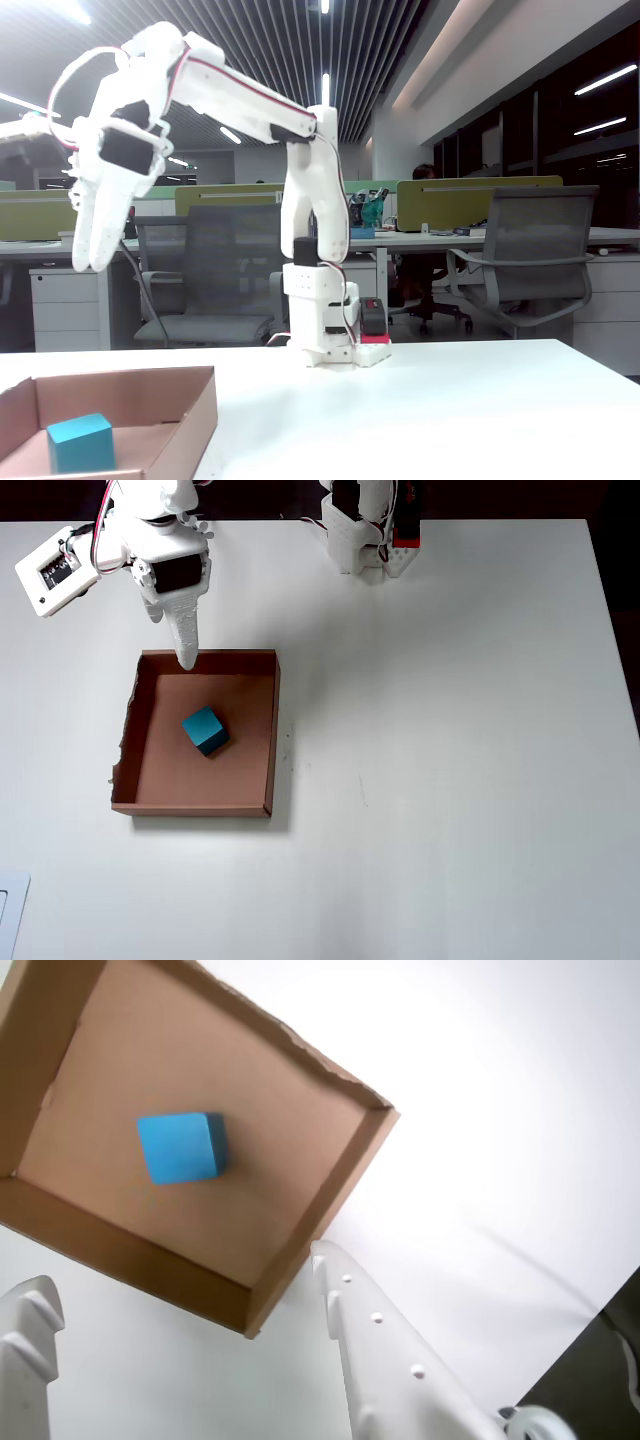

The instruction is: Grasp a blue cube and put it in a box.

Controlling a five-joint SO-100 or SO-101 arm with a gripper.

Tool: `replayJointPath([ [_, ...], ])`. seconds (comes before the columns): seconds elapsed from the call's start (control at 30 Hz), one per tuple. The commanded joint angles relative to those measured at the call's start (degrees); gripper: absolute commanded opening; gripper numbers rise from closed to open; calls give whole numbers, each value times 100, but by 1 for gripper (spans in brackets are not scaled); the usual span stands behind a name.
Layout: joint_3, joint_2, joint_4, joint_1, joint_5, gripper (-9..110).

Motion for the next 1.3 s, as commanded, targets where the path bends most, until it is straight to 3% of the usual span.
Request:
replayJointPath([
  [0.0,53,686,53,-185,-88,32],
  [0.97,3876,4069,-264,-2654,-53,30],
  [1.03,4852,4843,-527,-3050,-53,30],
  [1.27,6021,6038,-475,-3735,-53,29],
])
